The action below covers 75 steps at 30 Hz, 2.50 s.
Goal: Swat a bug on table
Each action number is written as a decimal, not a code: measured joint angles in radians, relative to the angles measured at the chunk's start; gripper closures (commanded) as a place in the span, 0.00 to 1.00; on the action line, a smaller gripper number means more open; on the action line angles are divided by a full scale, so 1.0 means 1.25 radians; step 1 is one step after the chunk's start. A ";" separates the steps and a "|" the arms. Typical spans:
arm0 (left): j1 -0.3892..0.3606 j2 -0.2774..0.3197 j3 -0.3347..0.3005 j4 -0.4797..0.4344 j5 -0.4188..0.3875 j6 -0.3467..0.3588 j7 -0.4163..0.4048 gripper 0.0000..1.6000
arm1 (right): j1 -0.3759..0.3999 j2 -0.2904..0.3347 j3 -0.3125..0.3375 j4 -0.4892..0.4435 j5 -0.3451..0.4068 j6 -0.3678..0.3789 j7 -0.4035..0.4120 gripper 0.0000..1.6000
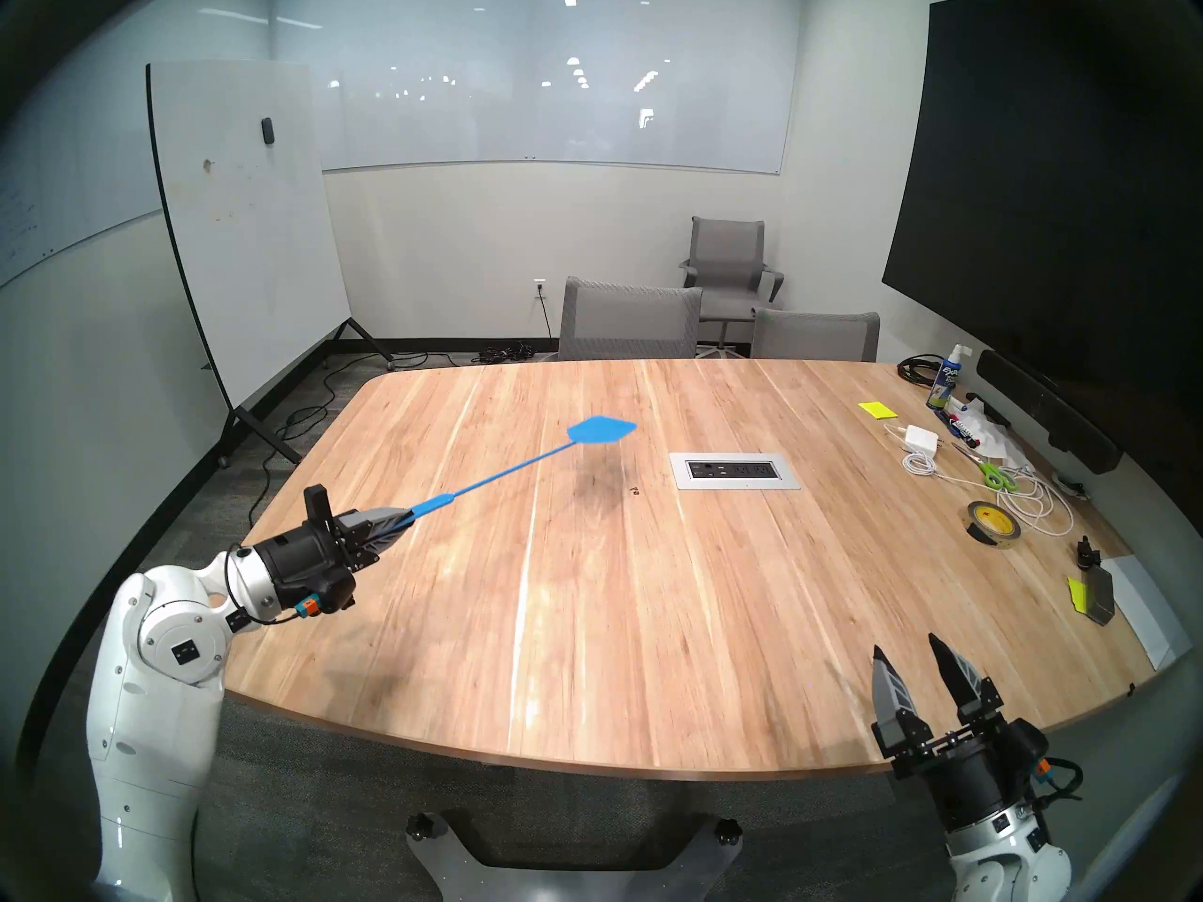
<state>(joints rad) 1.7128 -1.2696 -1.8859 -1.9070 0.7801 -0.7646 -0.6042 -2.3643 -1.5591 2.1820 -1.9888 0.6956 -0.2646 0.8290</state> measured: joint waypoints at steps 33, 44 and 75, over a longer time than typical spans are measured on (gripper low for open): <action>0.081 -0.005 0.016 -0.167 -0.122 0.051 -0.122 1.00 | 0.001 -0.003 0.001 -0.001 -0.002 0.002 0.001 0.00; 0.099 -0.004 0.126 0.014 0.062 0.024 -0.173 1.00 | 0.002 -0.003 0.002 0.000 -0.002 0.002 0.003 0.00; 0.054 -0.038 -0.069 -0.218 -0.201 0.077 -0.082 1.00 | 0.004 -0.005 0.003 0.000 -0.003 0.003 0.006 0.00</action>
<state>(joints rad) 1.7809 -1.3167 -1.9719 -2.1791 0.5285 -0.6685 -0.7073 -2.3595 -1.5658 2.1864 -1.9891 0.6917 -0.2608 0.8360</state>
